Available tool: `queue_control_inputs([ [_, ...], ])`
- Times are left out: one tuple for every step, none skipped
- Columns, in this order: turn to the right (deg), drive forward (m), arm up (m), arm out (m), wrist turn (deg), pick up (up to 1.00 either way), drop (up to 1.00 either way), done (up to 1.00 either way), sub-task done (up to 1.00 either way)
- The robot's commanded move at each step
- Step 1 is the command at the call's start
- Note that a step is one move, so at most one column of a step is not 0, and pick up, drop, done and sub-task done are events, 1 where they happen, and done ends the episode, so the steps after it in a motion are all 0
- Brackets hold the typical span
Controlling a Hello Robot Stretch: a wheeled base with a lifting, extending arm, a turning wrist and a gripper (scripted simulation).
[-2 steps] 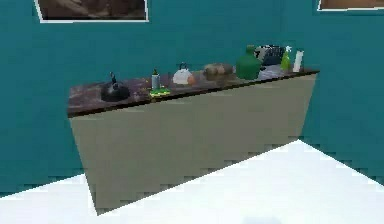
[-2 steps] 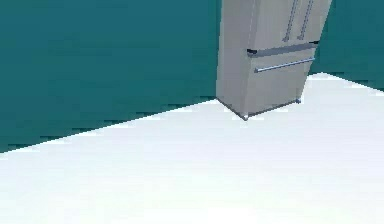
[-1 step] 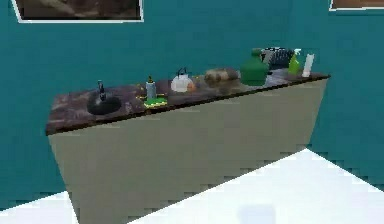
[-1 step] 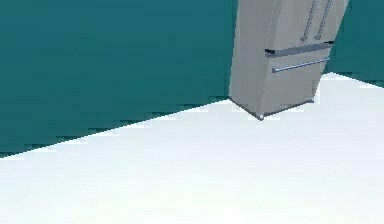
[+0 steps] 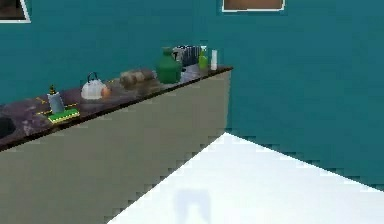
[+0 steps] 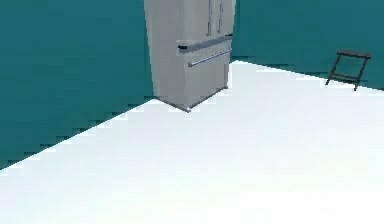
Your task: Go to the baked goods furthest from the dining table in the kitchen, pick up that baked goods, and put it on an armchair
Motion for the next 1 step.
queue_control_inputs([
  [0.0, 0.75, 0.00, 0.00, 0.0, 0.00, 0.00, 0.00, 0.00],
])
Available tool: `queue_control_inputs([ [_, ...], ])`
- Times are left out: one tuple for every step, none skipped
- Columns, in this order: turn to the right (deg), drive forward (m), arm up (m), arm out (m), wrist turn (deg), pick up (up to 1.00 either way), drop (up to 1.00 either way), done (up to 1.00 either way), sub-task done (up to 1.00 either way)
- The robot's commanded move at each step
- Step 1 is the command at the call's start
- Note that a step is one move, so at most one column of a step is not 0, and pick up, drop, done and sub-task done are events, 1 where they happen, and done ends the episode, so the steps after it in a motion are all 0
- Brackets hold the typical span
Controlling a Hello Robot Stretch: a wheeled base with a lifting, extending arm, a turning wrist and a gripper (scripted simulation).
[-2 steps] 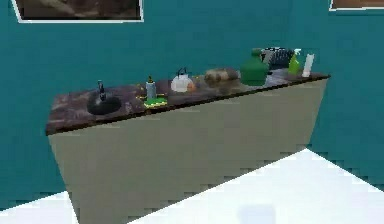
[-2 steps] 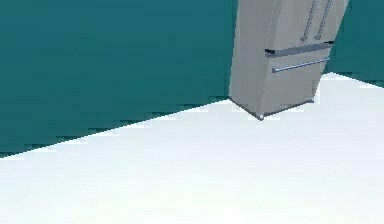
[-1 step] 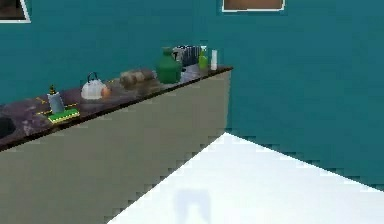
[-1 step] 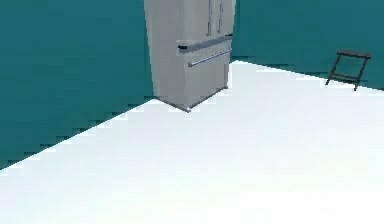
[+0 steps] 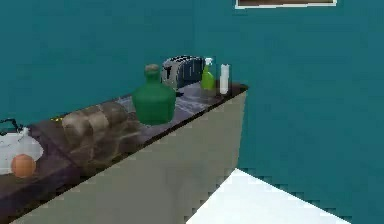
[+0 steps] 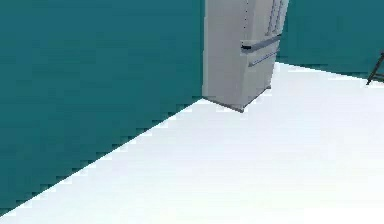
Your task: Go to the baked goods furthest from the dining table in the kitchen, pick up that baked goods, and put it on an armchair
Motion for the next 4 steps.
queue_control_inputs([
  [-45.0, 0.00, 0.00, 0.00, 0.0, 0.00, 0.00, 0.00, 0.00],
  [-45.0, 0.00, 0.00, 0.00, 0.0, 0.00, 0.00, 0.00, 0.00],
  [-24.0, 0.00, 0.00, 0.00, 0.0, 0.00, 0.00, 0.00, 0.00],
  [45.0, 0.00, 0.00, 0.00, 0.0, 0.00, 0.00, 0.00, 0.00],
])
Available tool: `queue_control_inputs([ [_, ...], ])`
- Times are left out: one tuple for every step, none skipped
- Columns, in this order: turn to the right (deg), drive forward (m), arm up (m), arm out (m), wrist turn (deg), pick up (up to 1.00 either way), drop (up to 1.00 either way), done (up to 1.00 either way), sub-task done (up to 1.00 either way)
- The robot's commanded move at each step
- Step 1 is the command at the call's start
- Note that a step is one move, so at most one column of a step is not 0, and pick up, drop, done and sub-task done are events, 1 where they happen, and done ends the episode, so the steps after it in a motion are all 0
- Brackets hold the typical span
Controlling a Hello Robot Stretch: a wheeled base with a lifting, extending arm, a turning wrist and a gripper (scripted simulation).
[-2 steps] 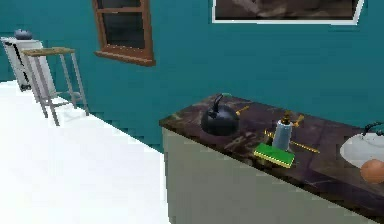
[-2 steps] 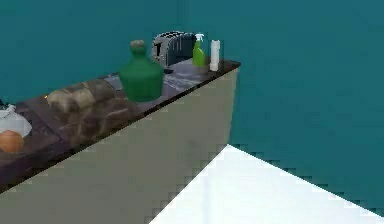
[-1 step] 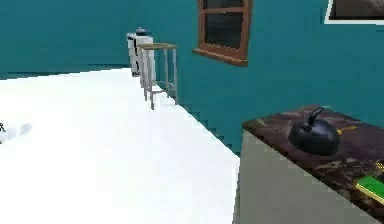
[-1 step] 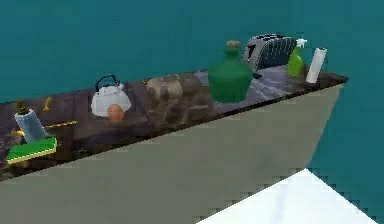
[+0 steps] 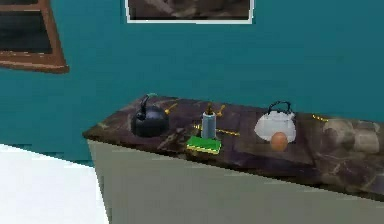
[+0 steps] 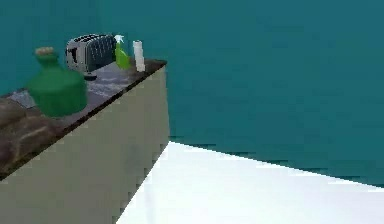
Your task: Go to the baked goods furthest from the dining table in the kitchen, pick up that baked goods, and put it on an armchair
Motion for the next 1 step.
queue_control_inputs([
  [18.0, 0.00, 0.00, 0.00, 0.0, 0.00, 0.00, 0.00, 0.00],
])
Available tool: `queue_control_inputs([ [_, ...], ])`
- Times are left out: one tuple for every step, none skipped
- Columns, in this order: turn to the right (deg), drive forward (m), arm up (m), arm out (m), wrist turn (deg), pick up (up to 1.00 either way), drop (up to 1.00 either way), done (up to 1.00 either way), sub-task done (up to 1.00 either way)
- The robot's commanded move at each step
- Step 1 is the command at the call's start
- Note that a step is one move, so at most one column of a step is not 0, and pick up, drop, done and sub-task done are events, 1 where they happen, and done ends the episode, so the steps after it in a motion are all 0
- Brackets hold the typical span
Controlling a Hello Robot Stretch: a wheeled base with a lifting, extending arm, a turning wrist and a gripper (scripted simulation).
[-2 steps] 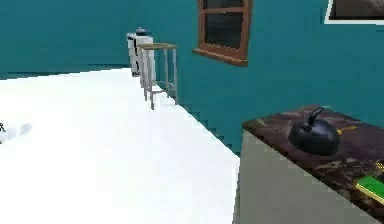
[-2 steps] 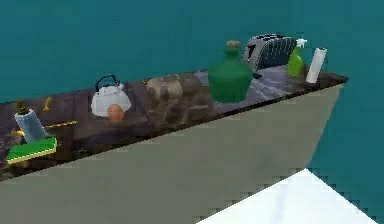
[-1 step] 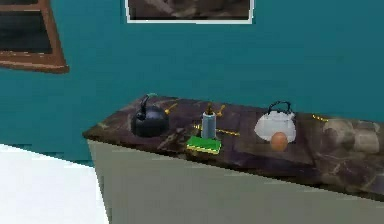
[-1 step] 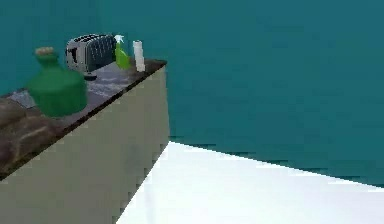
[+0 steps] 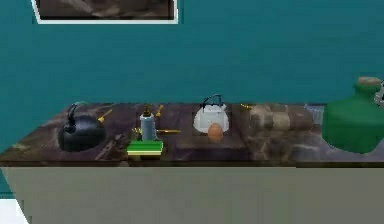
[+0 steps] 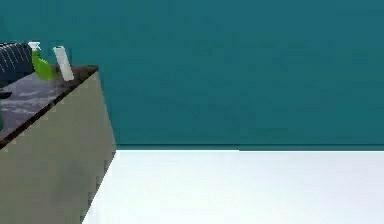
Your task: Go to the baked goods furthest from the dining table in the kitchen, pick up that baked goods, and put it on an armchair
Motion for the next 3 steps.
queue_control_inputs([
  [0.0, 0.35, 0.00, 0.00, 0.0, 0.00, 0.00, 0.00, 0.00],
  [-45.0, 0.00, 0.00, 0.00, 0.0, 0.00, 0.00, 0.00, 0.00],
  [0.0, 0.00, 0.50, 0.00, 0.0, 0.00, 0.00, 0.00, 0.00],
])
